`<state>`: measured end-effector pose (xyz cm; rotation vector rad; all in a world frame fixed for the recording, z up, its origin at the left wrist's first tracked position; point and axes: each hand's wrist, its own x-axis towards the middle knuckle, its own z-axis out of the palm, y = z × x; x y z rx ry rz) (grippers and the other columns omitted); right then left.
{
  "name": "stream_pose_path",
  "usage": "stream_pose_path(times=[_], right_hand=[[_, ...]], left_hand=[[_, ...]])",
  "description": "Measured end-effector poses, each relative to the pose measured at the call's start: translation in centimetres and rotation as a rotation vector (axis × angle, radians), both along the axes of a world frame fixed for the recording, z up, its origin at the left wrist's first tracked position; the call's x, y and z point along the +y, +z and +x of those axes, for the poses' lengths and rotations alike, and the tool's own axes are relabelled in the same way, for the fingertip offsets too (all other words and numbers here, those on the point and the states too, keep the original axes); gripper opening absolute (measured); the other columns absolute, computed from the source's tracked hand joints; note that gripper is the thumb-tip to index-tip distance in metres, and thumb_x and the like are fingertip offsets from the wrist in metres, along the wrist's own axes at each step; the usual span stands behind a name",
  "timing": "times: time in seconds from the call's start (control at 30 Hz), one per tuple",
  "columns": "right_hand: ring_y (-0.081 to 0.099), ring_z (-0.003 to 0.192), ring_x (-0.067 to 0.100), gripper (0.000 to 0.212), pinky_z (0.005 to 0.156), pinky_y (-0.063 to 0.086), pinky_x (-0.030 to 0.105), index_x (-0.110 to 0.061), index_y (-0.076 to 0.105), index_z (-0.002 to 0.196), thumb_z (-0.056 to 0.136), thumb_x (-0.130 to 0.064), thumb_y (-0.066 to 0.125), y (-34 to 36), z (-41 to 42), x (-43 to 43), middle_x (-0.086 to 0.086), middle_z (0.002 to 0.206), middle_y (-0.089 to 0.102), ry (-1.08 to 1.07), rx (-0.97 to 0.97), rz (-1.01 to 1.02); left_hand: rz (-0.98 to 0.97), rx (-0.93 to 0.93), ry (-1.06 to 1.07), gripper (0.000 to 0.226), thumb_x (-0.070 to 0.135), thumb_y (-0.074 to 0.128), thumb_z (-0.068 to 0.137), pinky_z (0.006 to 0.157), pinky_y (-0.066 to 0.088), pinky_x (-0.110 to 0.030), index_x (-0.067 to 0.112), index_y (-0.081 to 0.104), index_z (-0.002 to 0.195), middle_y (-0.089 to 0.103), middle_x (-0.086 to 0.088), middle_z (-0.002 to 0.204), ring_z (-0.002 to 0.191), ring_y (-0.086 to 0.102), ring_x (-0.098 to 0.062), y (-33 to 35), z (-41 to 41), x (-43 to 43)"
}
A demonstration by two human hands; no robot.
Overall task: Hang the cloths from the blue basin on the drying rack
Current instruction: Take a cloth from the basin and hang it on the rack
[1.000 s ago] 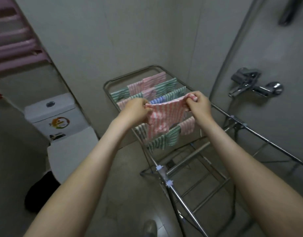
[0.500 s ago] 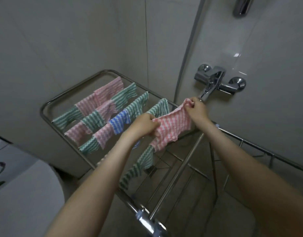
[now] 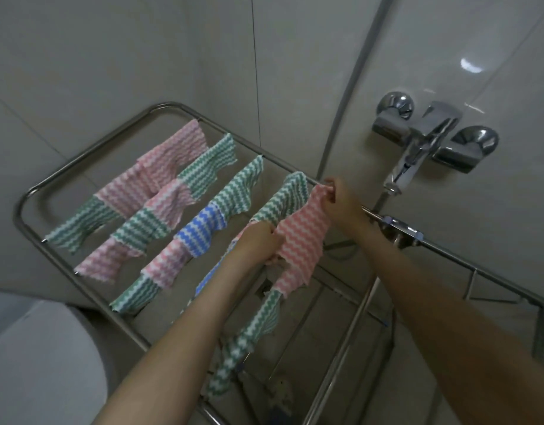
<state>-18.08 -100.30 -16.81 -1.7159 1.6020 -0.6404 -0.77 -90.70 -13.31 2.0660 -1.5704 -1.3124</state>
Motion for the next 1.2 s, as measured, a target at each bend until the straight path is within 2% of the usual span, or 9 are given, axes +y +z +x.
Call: stream_pose_path(times=[0.13, 0.2, 0.33, 0.47, 0.57, 0.73, 0.9, 1.07, 1.2], right_hand=[[0.052, 0.117, 0.031, 0.067, 0.101, 0.042, 0.041, -0.008, 0.030, 0.145, 0.085, -0.007, 0.060, -1.7, 0.1, -0.9, 0.016, 0.130, 0.053, 0.079, 0.124, 0.071], [0.054, 0.116, 0.030, 0.053, 0.100, 0.041, 0.041, -0.011, 0.042, 0.138, 0.087, -0.013, 0.059, -2.5, 0.2, -1.1, 0.014, 0.126, 0.058, 0.121, 0.241, 0.010], [0.053, 0.116, 0.028, 0.025, 0.096, 0.033, 0.037, -0.017, 0.062, 0.116, 0.095, -0.021, 0.049, -3.3, 0.0, -1.2, 0.009, 0.117, 0.064, 0.252, 0.424, -0.094], [0.041, 0.125, 0.020, 0.033, 0.099, 0.022, 0.035, -0.020, 0.065, 0.110, 0.096, -0.040, 0.042, -3.4, -0.3, -0.5, 0.002, 0.121, 0.060, 0.328, 0.642, -0.103], [0.037, 0.126, 0.018, 0.038, 0.099, 0.020, 0.036, -0.020, 0.066, 0.110, 0.098, -0.041, 0.037, -3.4, -0.6, -0.2, 0.001, 0.122, 0.059, 0.392, 0.758, -0.149], [0.038, 0.127, 0.016, 0.049, 0.097, 0.014, 0.030, -0.018, 0.065, 0.110, 0.093, -0.047, 0.029, -2.6, -0.9, 0.3, 0.000, 0.123, 0.058, 0.340, 0.591, -0.166], [0.043, 0.122, 0.020, 0.071, 0.099, 0.022, 0.030, -0.019, 0.060, 0.117, 0.072, -0.059, 0.023, -1.6, -1.3, 1.9, 0.000, 0.124, 0.058, 0.369, 0.428, -0.146], [0.060, 0.097, 0.032, 0.047, 0.083, 0.031, 0.028, -0.001, 0.066, 0.105, 0.081, -0.037, 0.049, 0.7, -0.3, 4.9, 0.016, 0.103, 0.068, 0.455, 0.301, -0.238], [0.054, 0.107, 0.029, 0.037, 0.089, 0.030, 0.025, -0.005, 0.064, 0.112, 0.083, -0.027, 0.058, 2.5, 0.7, 7.5, 0.013, 0.111, 0.064, 0.515, 0.211, -0.273]], left_hand=[[0.088, -0.087, -0.079, 0.022, 0.016, 0.042, 0.097, 0.076, 0.053, -0.039, 0.003, 0.055, 0.085, 0.063, -0.024, 0.093, 0.085, 0.064, -0.033, -1.6, 0.0, -1.0], [0.122, -0.109, -0.077, 0.020, 0.015, 0.042, 0.097, 0.082, 0.054, -0.041, 0.004, 0.054, 0.087, 0.064, -0.024, 0.102, 0.091, 0.065, -0.034, -2.4, -0.4, -1.4], [0.111, -0.215, -0.090, 0.043, 0.028, 0.043, 0.098, 0.096, 0.042, -0.037, -0.001, 0.045, 0.130, 0.051, -0.020, 0.133, 0.120, 0.050, -0.033, -3.4, -1.3, -1.8], [0.067, -0.047, -0.139, 0.052, 0.040, 0.043, 0.097, 0.089, 0.041, -0.033, 0.004, 0.042, 0.134, 0.051, -0.015, 0.132, 0.118, 0.050, -0.030, -3.2, -3.3, -1.9], [0.126, -0.059, -0.292, 0.043, 0.028, 0.038, 0.101, 0.088, 0.040, -0.032, 0.000, 0.041, 0.133, 0.049, -0.020, 0.133, 0.119, 0.049, -0.032, -3.0, -4.7, -1.6], [0.093, -0.076, -0.308, 0.038, 0.020, 0.038, 0.101, 0.089, 0.039, -0.030, -0.001, 0.039, 0.132, 0.049, -0.019, 0.130, 0.118, 0.049, -0.032, -3.4, -4.6, -1.2], [0.042, -0.104, -0.179, 0.047, 0.027, 0.041, 0.100, 0.097, 0.040, -0.034, 0.002, 0.035, 0.138, 0.047, -0.016, 0.137, 0.124, 0.047, -0.030, -2.4, -4.0, -0.8], [-0.175, -0.190, -0.083, 0.039, 0.025, 0.040, 0.100, 0.090, 0.042, -0.033, 0.003, 0.045, 0.131, 0.056, -0.017, 0.128, 0.115, 0.054, -0.029, -0.5, -3.4, 1.1], [-0.276, -0.257, -0.020, 0.033, 0.024, 0.041, 0.100, 0.085, 0.040, -0.034, 0.001, 0.055, 0.118, 0.061, -0.018, 0.117, 0.109, 0.057, -0.031, 1.5, -3.2, 4.0]])
